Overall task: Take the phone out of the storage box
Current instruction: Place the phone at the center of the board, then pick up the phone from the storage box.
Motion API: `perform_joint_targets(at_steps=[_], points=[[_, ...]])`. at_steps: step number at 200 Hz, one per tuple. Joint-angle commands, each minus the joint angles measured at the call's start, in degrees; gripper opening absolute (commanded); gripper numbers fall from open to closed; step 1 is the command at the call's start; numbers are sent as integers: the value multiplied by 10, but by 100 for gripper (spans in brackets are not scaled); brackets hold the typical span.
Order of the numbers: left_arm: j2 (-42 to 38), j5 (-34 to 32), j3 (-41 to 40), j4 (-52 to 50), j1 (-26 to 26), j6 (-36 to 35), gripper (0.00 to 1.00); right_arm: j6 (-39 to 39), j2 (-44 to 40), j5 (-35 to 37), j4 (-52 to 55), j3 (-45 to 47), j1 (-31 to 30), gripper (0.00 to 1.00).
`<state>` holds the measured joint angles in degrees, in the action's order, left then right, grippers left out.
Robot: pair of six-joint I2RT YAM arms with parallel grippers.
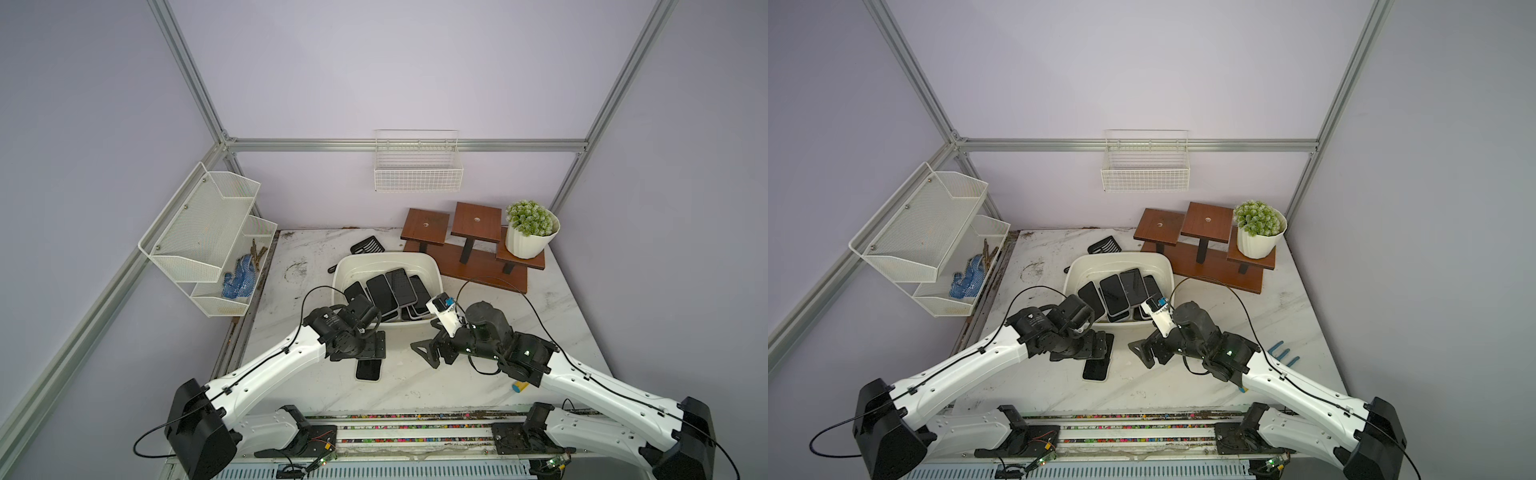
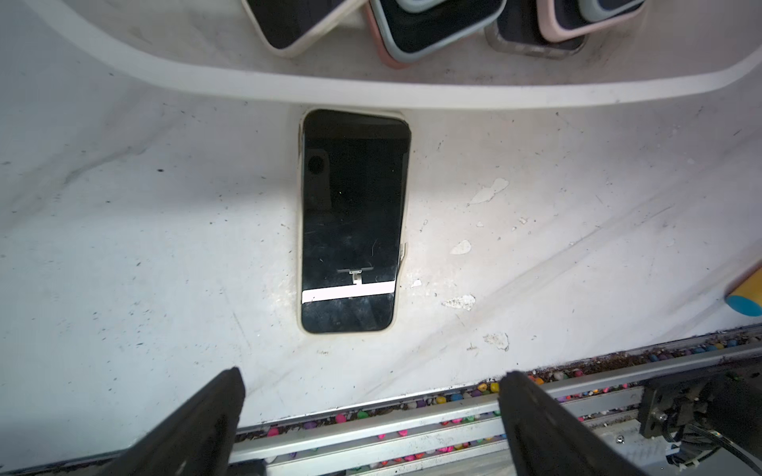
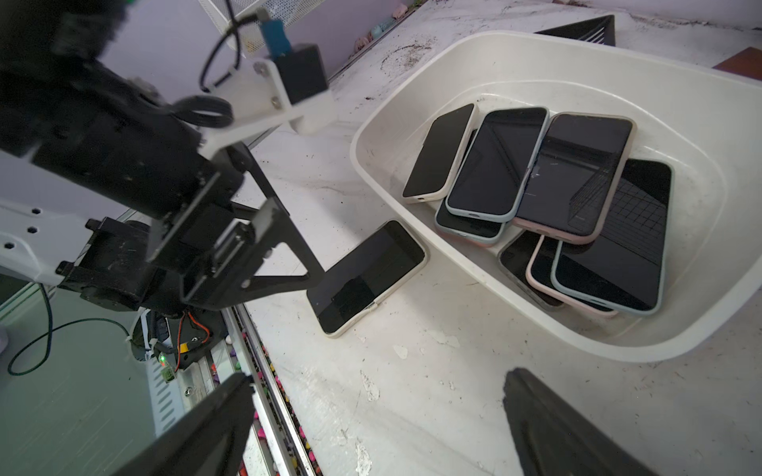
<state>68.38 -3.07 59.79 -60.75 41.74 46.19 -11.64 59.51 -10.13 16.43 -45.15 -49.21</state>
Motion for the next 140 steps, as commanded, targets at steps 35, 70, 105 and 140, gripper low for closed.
perform_joint_targets(at_steps=[35,70,105,140], points=[[37,-50,167,-55,-77,-8,100,-80,62,6,-12,-57,15,100],[110,-27,226,-55,-114,3,100,-104,67,37,8,-78,25,100],[197,27,259,-52,-150,35,100,-126,53,59,20,-84,38,100],[270,66,285,-36,-163,59,100,-129,37,61,25,-78,46,100]])
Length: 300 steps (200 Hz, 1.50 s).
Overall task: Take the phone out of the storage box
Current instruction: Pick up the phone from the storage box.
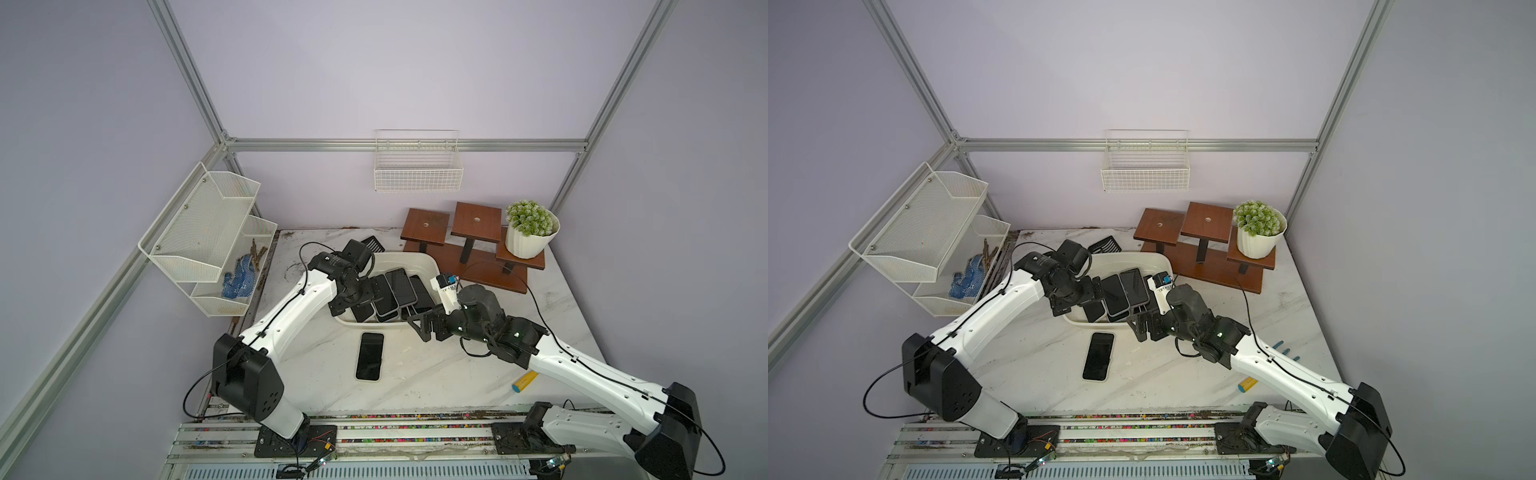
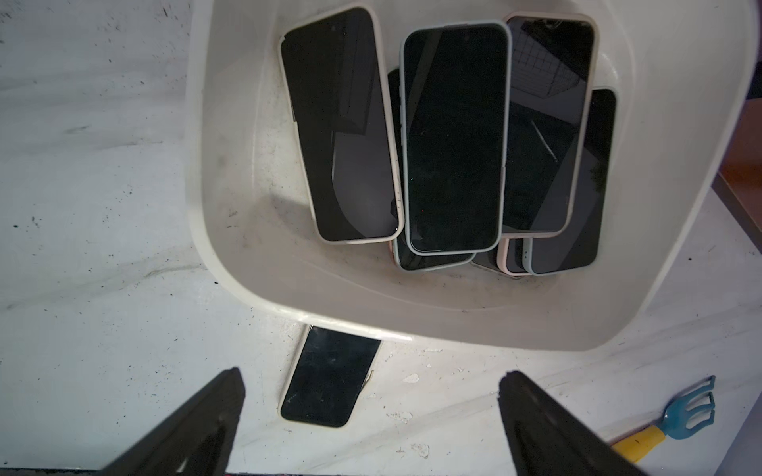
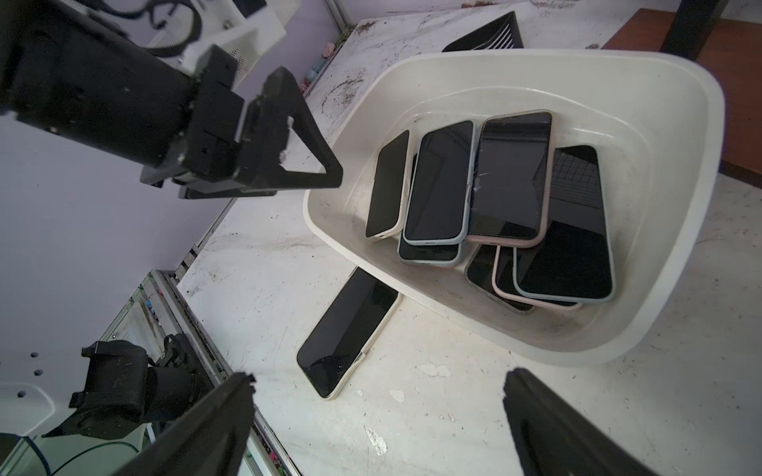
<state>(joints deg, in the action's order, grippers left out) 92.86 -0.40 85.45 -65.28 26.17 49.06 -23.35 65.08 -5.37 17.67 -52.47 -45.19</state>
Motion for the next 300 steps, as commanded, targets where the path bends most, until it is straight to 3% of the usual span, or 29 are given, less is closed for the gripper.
perform_joint_targets(at_steps=[1,53,95,140,167,236,300], points=[[27,40,29,10,-8,31,100,-12,-19,13,13,-5,6,100],[75,56,21,48,-22,43,100,-26,-14,-1,29,10,35,100],[111,84,44,79,-28,19,100,-54,27,-79,35,-6,75,100],[164,104,101,81,-58,-33,97,-93,134,-269,36,-63,102,88],[197,117,128,81,-87,-65,94,-151,207,-341,14,-90,103,71],[288,172,214,81,-116,-122,90,-270,327,-333,-66,-117,103,58],[333,215,254,88,-132,-141,87,-279,407,-296,-58,-195,105,55]])
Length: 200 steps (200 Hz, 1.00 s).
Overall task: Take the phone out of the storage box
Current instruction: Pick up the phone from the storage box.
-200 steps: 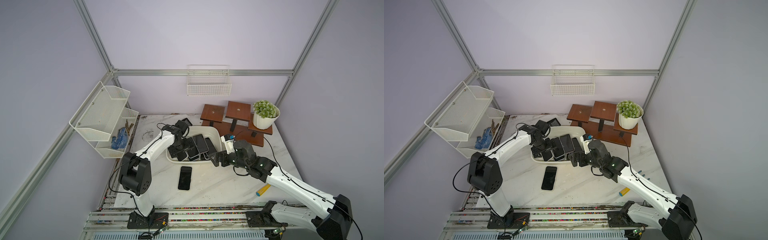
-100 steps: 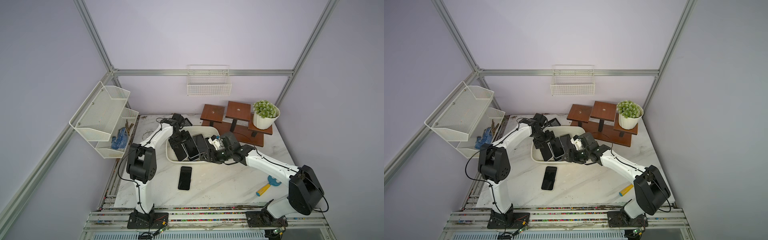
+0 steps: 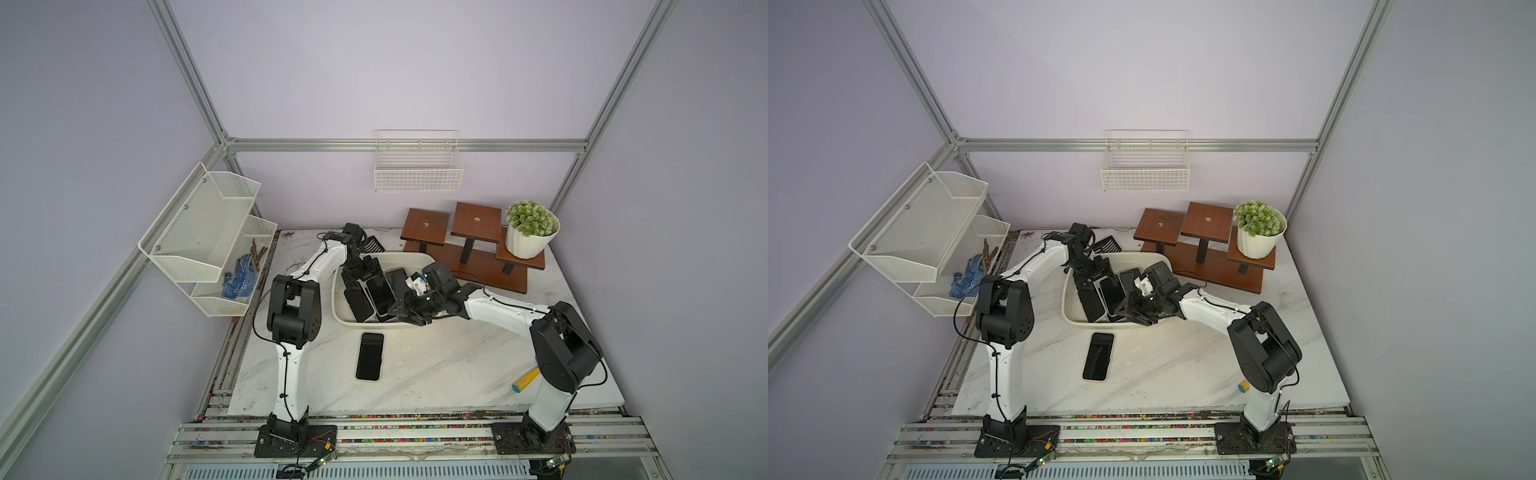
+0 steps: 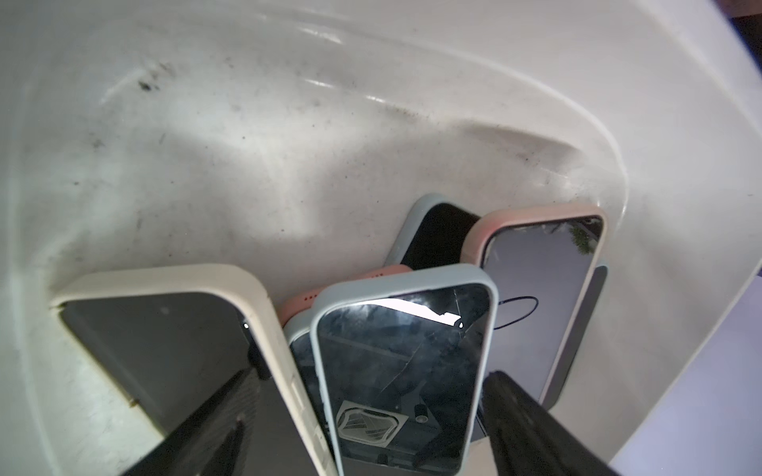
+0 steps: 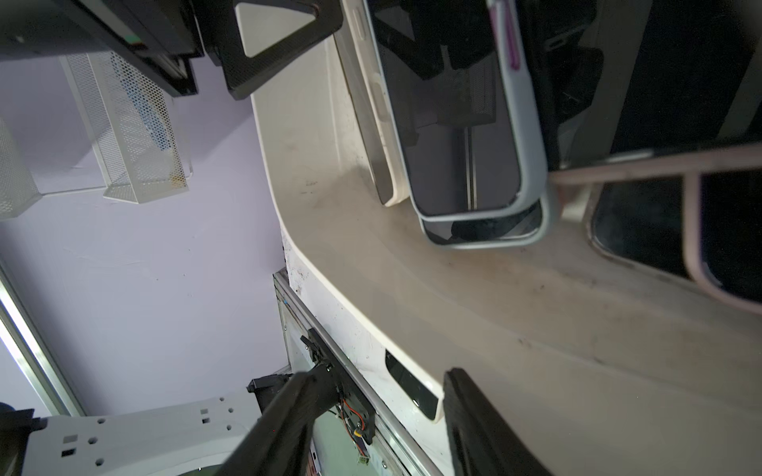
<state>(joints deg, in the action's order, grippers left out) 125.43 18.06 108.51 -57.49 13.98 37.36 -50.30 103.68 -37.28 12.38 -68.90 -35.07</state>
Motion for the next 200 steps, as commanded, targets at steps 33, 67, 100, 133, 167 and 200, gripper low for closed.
perform_joint_targets(at_steps=[33,67,100,133,167,200], points=[[20,40,30,10,-13,-33,86,5,47,65,46,-62,6,55],[29,50,34,10,-14,-39,85,23,54,115,98,-78,6,54],[30,54,30,10,-14,-44,85,26,48,126,102,-74,6,54],[32,62,27,10,-14,-48,85,10,67,108,61,-70,6,52],[32,68,21,10,-14,-49,84,-12,95,103,25,-84,6,49],[31,72,20,10,-14,-49,84,-35,116,93,-4,-90,4,45]])
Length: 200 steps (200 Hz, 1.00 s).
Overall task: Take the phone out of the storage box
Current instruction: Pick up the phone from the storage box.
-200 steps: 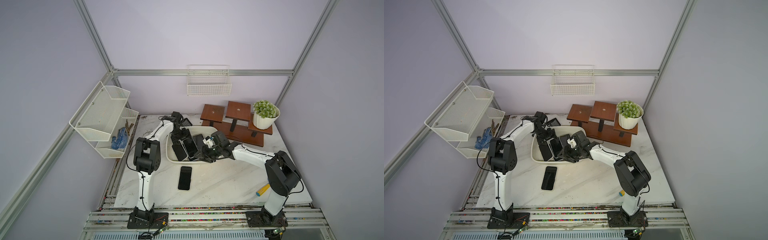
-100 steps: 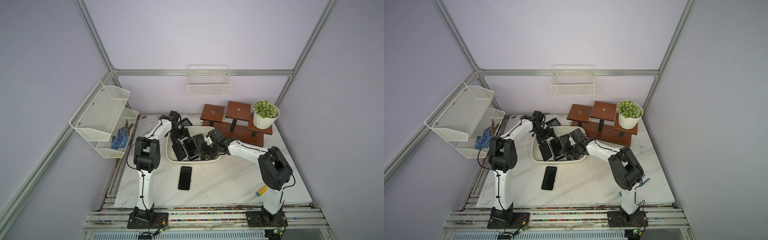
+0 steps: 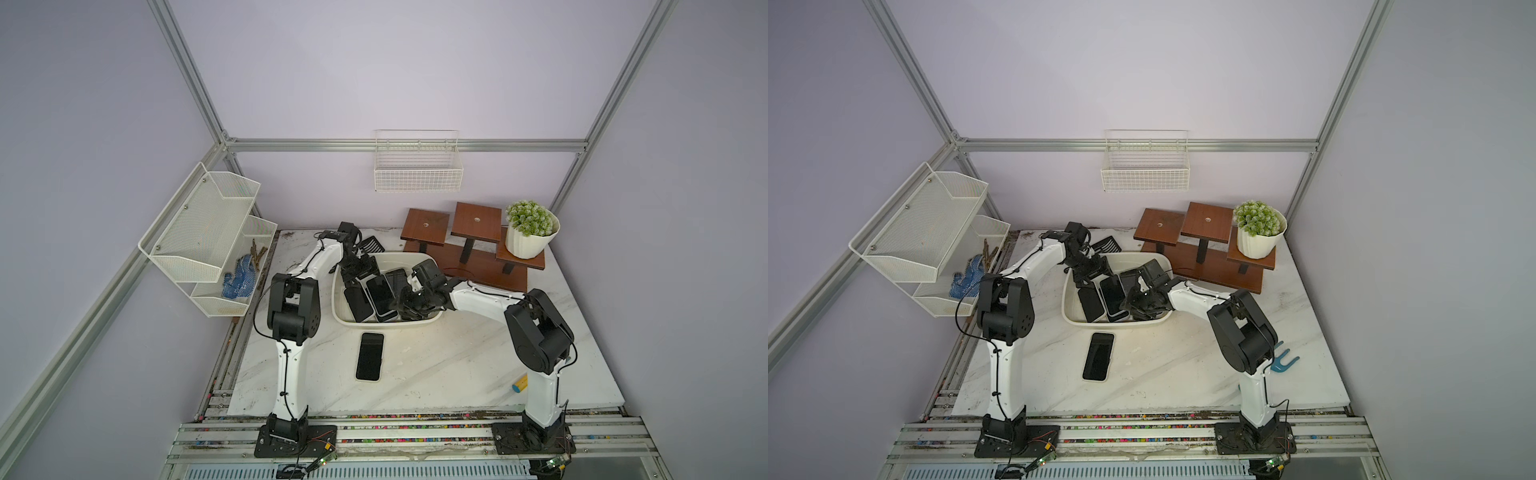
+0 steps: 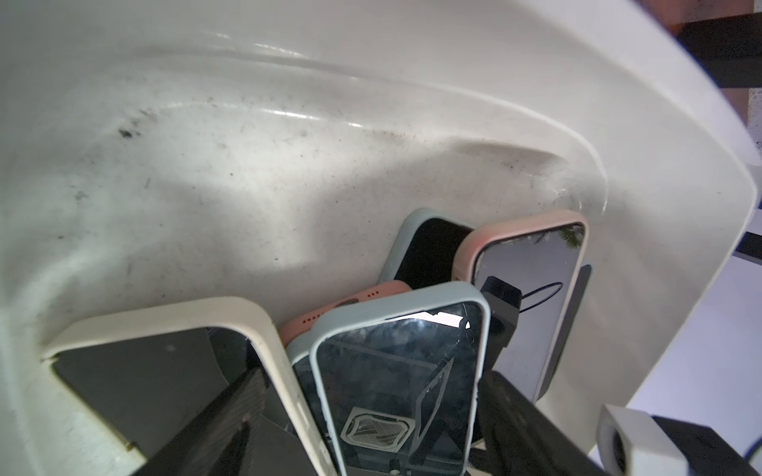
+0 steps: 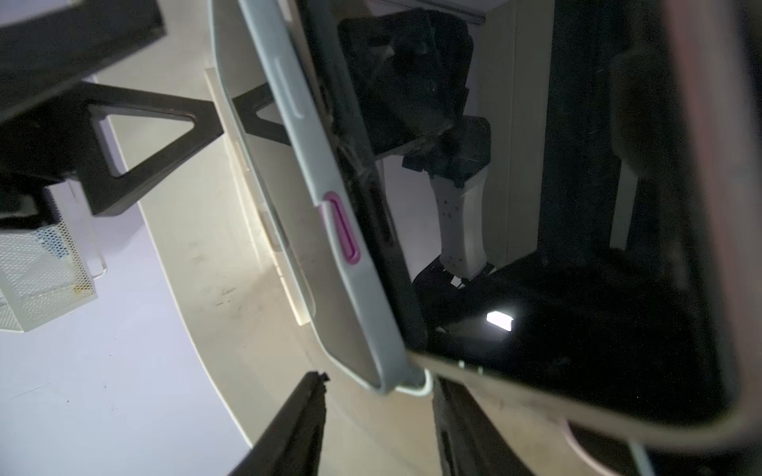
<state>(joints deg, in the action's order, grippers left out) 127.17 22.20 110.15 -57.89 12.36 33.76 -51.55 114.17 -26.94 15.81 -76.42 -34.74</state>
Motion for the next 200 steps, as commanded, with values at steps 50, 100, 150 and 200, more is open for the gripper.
perform_joint_targets(at_steps=[50,100,150,200], points=[[13,38,0,15,3,-14,84,-60,1,-19,-135,14,-3,29],[13,43,1,16,4,-15,84,-84,-8,-26,-208,33,-3,16],[6,46,3,16,3,-13,84,-92,-23,-32,-248,52,-2,0],[-31,75,4,32,-8,18,91,-82,-83,-19,-260,102,8,0]])
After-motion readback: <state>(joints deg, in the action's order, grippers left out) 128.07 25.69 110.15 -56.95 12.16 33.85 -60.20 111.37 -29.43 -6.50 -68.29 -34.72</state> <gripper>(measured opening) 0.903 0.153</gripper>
